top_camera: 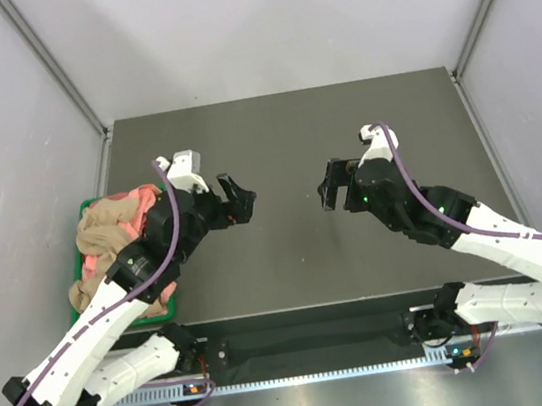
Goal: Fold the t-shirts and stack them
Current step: Grab the tshirt from the pile
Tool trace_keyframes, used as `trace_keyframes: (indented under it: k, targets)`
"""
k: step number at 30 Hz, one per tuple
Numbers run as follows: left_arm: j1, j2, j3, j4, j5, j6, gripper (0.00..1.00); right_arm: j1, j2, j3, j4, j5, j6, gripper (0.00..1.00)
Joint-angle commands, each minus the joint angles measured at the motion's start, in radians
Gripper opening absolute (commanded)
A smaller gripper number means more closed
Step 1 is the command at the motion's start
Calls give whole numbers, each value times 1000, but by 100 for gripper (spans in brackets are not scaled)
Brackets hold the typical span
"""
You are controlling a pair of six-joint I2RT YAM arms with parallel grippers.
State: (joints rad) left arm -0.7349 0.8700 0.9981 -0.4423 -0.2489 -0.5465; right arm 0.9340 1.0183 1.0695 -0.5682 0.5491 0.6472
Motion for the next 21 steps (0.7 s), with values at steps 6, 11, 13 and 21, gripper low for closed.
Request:
trace_keyframes:
  k: [6, 11, 13, 21]
  targets:
    - [8, 78, 30, -97, -249, -91, 90, 6, -50, -54, 66, -21, 12, 100]
    - [214, 245, 194, -258, -330, -174, 88, 6, -69, -86, 105, -23, 2, 100]
    - [407, 282, 215, -321, -302, -239, 82, 6, -83, -123, 136, -44, 0, 100]
    - [661, 281, 286, -602, -555, -495, 74, 5, -70, -192, 194, -167, 25, 100]
